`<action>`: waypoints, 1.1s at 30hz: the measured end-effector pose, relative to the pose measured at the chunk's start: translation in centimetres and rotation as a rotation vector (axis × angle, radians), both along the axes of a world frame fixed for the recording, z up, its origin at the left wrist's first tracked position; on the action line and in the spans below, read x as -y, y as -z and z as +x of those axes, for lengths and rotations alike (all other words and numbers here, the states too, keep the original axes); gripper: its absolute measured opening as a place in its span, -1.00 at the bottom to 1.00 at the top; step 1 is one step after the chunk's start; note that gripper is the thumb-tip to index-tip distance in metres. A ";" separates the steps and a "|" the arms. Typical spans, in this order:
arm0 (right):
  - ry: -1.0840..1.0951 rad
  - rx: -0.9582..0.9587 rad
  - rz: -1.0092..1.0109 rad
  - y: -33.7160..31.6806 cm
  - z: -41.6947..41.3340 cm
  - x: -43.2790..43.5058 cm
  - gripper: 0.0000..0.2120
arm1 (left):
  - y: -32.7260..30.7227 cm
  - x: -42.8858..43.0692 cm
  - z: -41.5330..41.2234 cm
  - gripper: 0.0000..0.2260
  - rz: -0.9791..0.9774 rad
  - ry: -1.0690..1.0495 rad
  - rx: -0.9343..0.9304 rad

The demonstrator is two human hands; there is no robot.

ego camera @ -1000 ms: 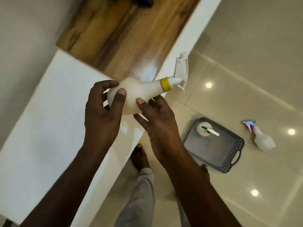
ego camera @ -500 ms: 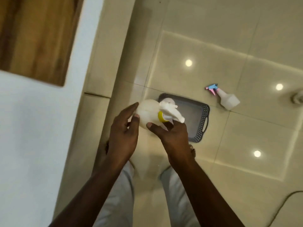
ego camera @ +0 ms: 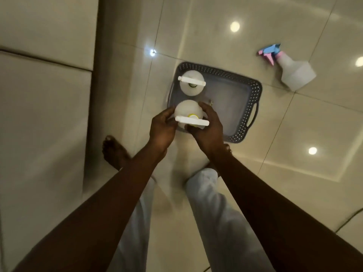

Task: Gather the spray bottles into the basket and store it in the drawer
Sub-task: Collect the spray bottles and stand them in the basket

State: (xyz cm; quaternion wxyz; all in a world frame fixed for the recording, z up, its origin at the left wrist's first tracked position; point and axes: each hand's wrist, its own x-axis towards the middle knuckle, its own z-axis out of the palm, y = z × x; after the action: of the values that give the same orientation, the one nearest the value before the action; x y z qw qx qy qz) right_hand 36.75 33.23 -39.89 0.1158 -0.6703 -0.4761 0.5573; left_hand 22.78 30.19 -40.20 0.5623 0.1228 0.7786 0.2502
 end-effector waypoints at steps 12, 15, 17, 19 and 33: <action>-0.051 0.002 0.018 10.2 0.8 0.4 -0.22 | 7.5 -0.6 1.8 -0.60 -0.001 -0.029 -0.007; -0.028 -0.036 0.019 11.0 0.4 0.3 -0.20 | 8.1 -0.9 1.7 -0.56 0.010 -0.022 -0.050; -0.033 -0.039 0.010 11.5 0.1 0.0 -0.21 | 8.5 -1.3 1.7 -0.62 0.001 -0.021 -0.066; -0.038 -0.026 -0.002 11.9 -0.1 -0.3 -0.22 | 8.8 -1.7 1.8 -0.64 -0.017 -0.033 -0.066; -0.192 -0.071 -0.133 11.2 2.8 -1.6 -0.30 | 8.5 -0.3 3.3 -0.73 -0.193 -0.286 -0.136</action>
State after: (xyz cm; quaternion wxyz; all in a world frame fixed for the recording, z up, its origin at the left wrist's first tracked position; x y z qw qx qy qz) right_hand 39.57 34.82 -51.14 0.0340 -0.6076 -0.4958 0.6195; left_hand 26.05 30.45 -48.67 0.4760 -0.0271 0.8447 0.2431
